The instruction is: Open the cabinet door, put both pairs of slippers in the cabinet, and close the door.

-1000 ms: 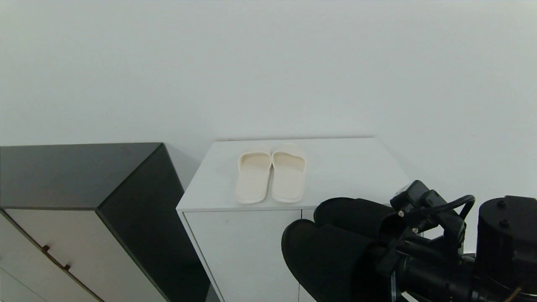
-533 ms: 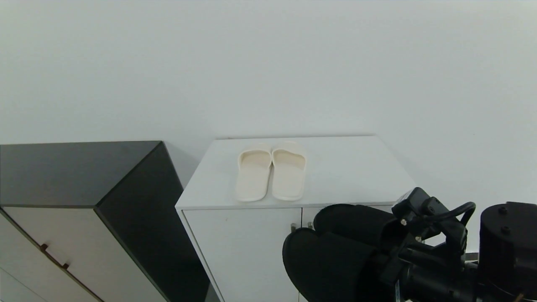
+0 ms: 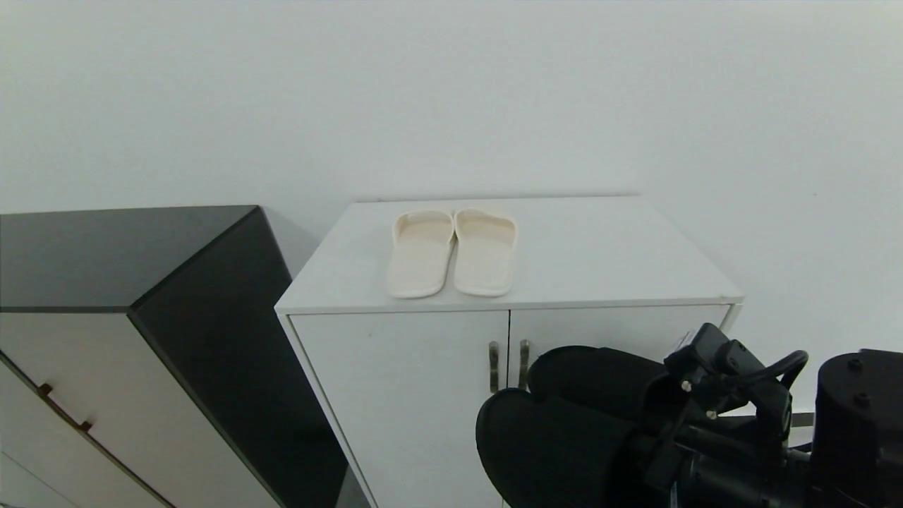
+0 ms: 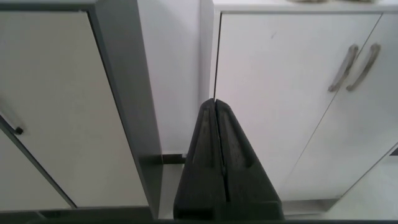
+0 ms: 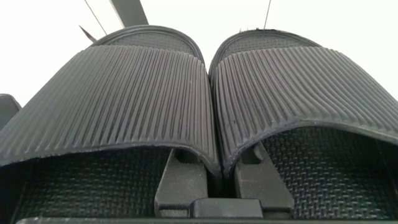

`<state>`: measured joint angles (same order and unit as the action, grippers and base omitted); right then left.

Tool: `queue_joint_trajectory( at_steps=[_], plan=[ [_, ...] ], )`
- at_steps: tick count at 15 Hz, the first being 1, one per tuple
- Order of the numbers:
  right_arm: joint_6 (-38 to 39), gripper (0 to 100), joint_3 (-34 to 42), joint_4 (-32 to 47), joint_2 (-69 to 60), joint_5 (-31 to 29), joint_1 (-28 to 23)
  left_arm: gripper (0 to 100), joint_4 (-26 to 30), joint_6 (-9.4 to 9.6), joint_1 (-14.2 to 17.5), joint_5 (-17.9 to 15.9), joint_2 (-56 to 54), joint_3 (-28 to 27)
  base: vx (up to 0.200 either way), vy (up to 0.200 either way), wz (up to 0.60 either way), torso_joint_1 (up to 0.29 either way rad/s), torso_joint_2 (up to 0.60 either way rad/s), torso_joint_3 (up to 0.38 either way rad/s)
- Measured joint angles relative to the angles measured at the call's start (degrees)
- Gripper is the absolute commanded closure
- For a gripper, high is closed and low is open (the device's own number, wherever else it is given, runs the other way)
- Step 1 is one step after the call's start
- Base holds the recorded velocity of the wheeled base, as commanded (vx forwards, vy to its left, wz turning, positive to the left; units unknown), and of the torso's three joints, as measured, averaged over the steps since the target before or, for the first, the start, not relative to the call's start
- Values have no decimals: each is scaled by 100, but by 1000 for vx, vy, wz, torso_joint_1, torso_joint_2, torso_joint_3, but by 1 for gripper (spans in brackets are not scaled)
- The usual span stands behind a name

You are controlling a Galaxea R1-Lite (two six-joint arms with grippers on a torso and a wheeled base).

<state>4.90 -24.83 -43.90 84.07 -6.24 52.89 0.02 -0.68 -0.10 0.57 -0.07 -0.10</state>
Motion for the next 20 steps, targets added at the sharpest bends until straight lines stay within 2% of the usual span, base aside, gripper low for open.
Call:
queue_joint_trajectory(
  at_steps=[3, 4, 9, 16, 18, 20],
  plan=[
    [-1, 100, 28, -5, 0, 0, 0, 100, -2, 44, 2, 32, 0, 0, 0, 0, 0, -199, 518, 318],
    [-6, 100, 61, -2, 0, 0, 7, 0, 0, 41, 2, 16, 0, 0, 0, 0, 0, -188, 515, 315],
    [-6, 100, 168, -5, 13, 11, 79, 0, 7, 15, 2, 2, 0, -1, 0, 0, 0, -170, 490, 321],
    [-9, 100, 375, -162, -63, 61, 82, 0, -2, 95, 0, 21, 15, -1, 0, 0, 0, -122, 461, 343],
    [-6, 100, 424, -167, -63, 69, 82, 0, -130, 177, 0, 65, 21, -196, 0, 0, 0, -78, 444, 371],
    [-6, 100, 444, -169, -68, 69, 79, 0, -122, 216, -1, 54, 207, -707, 0, 0, 0, -34, 444, 395]
  ],
)
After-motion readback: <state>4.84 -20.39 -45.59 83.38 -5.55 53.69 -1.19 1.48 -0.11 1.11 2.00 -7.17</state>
